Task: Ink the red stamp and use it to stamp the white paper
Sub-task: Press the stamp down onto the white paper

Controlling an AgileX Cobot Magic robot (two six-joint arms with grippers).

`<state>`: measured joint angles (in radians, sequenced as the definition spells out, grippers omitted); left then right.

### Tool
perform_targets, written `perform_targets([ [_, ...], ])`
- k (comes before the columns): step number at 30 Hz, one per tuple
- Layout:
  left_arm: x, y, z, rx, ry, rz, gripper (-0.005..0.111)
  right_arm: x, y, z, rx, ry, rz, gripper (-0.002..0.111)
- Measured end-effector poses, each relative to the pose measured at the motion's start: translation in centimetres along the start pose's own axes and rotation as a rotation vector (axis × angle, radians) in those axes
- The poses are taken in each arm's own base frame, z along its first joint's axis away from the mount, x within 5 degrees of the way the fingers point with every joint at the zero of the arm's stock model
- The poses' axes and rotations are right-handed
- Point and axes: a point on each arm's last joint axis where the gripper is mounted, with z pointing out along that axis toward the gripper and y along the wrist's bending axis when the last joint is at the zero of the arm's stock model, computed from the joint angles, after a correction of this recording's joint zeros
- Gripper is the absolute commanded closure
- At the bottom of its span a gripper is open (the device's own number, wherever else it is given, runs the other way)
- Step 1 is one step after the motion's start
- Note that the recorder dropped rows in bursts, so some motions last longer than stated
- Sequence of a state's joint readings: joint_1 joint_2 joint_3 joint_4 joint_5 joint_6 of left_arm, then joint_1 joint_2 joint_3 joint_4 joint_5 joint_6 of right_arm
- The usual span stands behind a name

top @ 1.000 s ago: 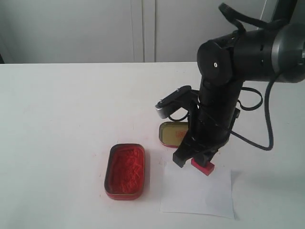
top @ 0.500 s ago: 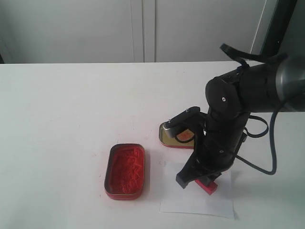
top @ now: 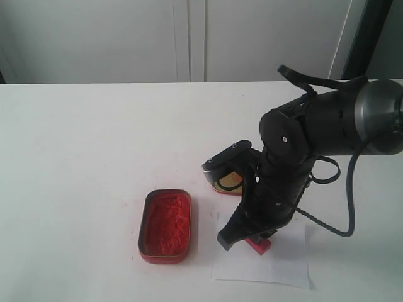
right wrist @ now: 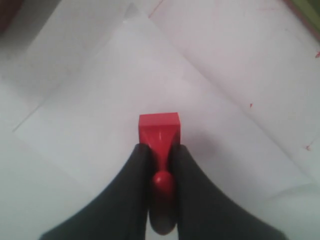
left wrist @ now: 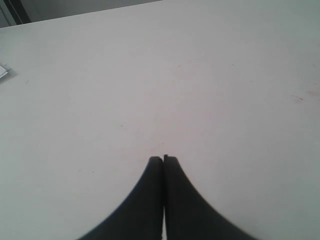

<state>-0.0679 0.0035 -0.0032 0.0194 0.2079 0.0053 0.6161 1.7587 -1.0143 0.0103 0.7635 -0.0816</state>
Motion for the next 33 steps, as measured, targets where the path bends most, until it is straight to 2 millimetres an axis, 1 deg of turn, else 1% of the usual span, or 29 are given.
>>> perform_targets([
  [9, 0.0, 0.0, 0.0, 0.0, 0.0, 0.0, 0.107, 0.0, -0.2, 0.1, 0.018, -0.003, -0.011, 0.108],
  [15, 0.0, 0.0, 0.0, 0.0, 0.0, 0.0, 0.107, -0.1, -0.2, 2.2, 0.018, 0.03, -0.008, 0.108],
  [18, 0.0, 0.0, 0.0, 0.0, 0.0, 0.0, 0.107, 0.0, -0.2, 2.8, 0.018, 0.05, -0.004, 0.108],
  [33, 0.0, 0.0, 0.0, 0.0, 0.0, 0.0, 0.107, 0.2, -0.2, 3.2, 0.018, 0.056, 0.003, 0.108],
])
